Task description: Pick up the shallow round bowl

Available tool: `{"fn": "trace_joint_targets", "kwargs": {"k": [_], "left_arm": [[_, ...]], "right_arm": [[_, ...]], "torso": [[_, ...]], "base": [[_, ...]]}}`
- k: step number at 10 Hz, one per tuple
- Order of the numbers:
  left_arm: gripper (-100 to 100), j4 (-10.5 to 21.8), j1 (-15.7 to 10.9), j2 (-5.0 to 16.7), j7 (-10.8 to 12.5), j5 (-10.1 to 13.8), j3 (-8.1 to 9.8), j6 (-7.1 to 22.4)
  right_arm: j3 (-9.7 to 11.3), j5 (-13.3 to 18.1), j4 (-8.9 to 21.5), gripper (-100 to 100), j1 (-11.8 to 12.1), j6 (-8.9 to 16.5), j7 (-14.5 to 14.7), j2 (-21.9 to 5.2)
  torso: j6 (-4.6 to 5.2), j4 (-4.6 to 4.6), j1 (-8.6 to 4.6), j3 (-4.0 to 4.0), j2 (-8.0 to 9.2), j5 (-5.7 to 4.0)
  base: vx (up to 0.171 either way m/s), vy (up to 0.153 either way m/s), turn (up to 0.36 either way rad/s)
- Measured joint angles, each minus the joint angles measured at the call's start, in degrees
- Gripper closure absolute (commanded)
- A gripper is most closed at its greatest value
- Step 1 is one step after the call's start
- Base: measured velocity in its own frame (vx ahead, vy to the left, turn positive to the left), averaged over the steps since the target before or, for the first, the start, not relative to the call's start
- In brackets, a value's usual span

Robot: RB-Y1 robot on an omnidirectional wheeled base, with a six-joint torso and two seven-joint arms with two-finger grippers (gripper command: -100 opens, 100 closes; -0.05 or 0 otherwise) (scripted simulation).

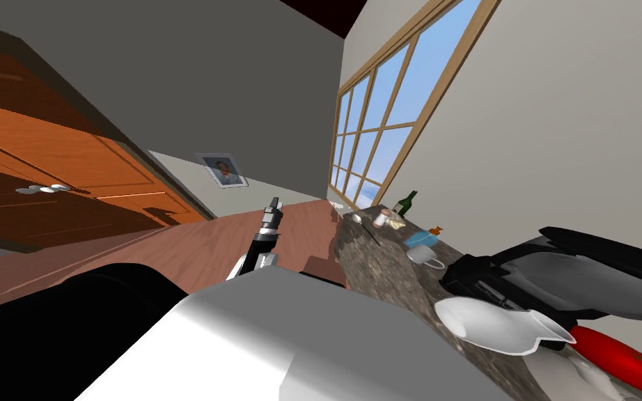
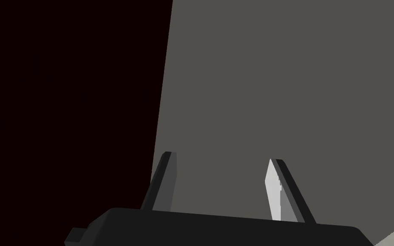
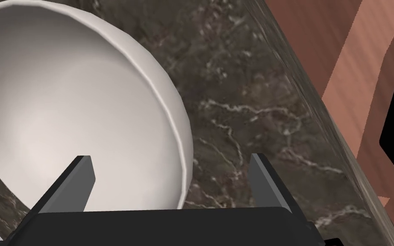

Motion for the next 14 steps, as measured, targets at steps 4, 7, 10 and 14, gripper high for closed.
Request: {"fn": "trace_joint_targets", "kwargs": {"k": [4, 7, 10, 14], "left_arm": [[0, 0.0, 0.0, 0.0, 0.0, 0.0, 0.01, 0.0], [0, 0.0, 0.0, 0.0, 0.0, 0.0, 0.0, 0.0], [0, 0.0, 0.0, 0.0, 0.0, 0.0, 0.01, 0.0], [0, 0.0, 0.0, 0.0, 0.0, 0.0, 0.02, 0.0]], "right_arm": [[3.9, 0.2, 0.3, -100, -2.1, 0.7, -5.8, -0.4], [6.6, 0.3, 0.5, -100, -3.5, 1.1, -9.8, -0.6], [8.6, 0.3, 0.4, 100, -4.4, 1.7, -13.1, -0.9], [8.7, 0.4, 0.4, 100, -4.4, 1.6, -13.0, -0.9]], "torso": [[0.08, 0.05, 0.01, 0.09, 0.12, 0.01], [0.03, 0.01, -0.01, 0.03, 0.04, 0.0], [0.11, 0.0, -0.04, -0.03, -0.1, 0.0], [0.13, -0.06, -0.16, -0.2, -0.39, -0.02]], "base": [[-0.145, 0.018, 0.186], [-0.149, 0.025, 0.228], [-0.069, 0.021, 0.045], [-0.001, 0.001, 0.001]]}}
